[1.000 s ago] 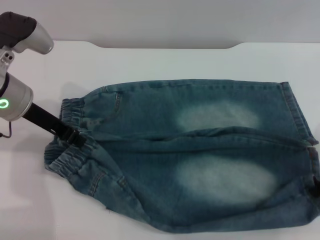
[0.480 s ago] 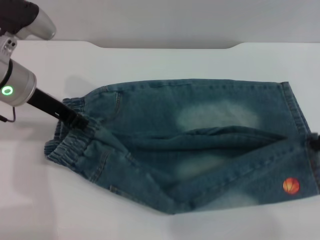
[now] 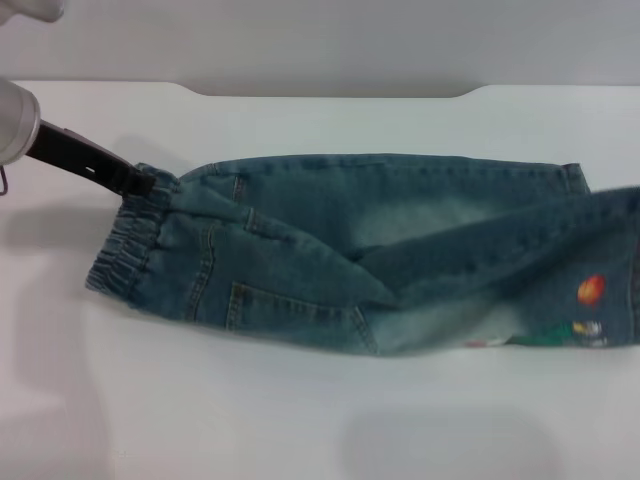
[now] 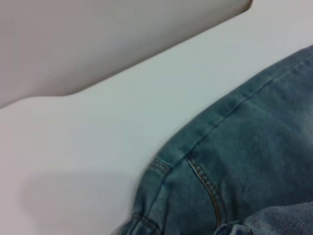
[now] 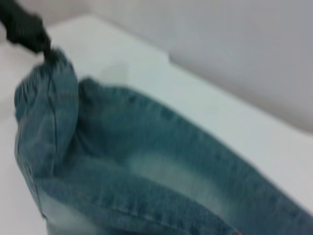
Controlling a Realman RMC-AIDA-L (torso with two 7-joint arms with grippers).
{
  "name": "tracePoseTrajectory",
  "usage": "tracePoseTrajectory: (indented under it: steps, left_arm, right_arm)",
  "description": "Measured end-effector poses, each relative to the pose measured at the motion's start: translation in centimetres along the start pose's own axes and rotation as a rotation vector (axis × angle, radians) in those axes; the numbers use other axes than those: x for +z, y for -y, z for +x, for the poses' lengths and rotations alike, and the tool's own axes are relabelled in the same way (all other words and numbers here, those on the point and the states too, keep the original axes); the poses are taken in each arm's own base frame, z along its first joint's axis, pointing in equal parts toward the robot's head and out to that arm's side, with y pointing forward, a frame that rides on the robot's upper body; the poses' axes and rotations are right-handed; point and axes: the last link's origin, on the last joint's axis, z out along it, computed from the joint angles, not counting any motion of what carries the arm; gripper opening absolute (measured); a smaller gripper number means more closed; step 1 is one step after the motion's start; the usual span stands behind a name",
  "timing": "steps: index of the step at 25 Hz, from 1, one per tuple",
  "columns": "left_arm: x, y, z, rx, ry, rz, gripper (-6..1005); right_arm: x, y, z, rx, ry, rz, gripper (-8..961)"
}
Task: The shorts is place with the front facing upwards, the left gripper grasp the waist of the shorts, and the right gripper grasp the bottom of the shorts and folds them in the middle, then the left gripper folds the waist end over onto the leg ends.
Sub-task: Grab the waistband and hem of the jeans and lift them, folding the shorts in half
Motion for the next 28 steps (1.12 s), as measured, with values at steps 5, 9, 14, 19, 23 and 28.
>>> tracePoseTrajectory:
  steps: [5,9,14,19,23,28]
  left_arm:
    - [-0.3,0.6,0.3,0.006,-0.027,0.024,68]
    - [-0.5,1.0,0.5,0.007,-0.05,0.042,71]
    - [-1.0,1.7,0.7,0.002,-0.095,0.057,76]
    - [-1.2,2.0,0.8,0.0,-0.128,0.064,80]
    - [-1.4,2.2,1.0,-0.001,-0.145,0.069,84]
    - [-1.2,2.1,1.5,0.012,-0.163,0.079,88]
  right_arm:
    - [-0.9,0.3,-0.6,-0.001,0.073,0.02,61]
    - [-1.8,0.7,-1.3,-0.001,0.143,0.042,64]
    - [-2.3,0.9,-1.8,-0.005,0.188,0.058,68]
    - [-2.4,1.2,-2.1,-0.008,0.199,0.071,73]
    - [-2.3,1.6,-2.0,0.005,0.205,0.099,76]
    - [-1.4,1.9,-1.4,0.042,0.205,0.108,80]
